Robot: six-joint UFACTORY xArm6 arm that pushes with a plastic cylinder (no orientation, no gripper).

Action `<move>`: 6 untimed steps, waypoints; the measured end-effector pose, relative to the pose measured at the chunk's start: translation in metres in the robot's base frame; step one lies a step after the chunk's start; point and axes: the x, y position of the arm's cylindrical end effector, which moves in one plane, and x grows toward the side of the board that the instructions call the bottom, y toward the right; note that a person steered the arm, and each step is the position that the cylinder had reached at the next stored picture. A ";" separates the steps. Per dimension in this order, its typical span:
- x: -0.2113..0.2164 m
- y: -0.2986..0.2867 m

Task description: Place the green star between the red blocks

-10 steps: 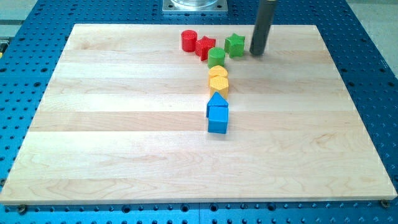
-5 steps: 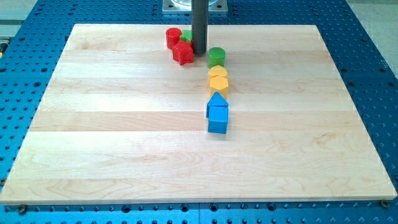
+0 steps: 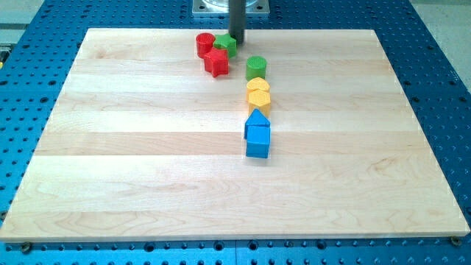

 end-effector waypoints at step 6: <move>0.022 -0.024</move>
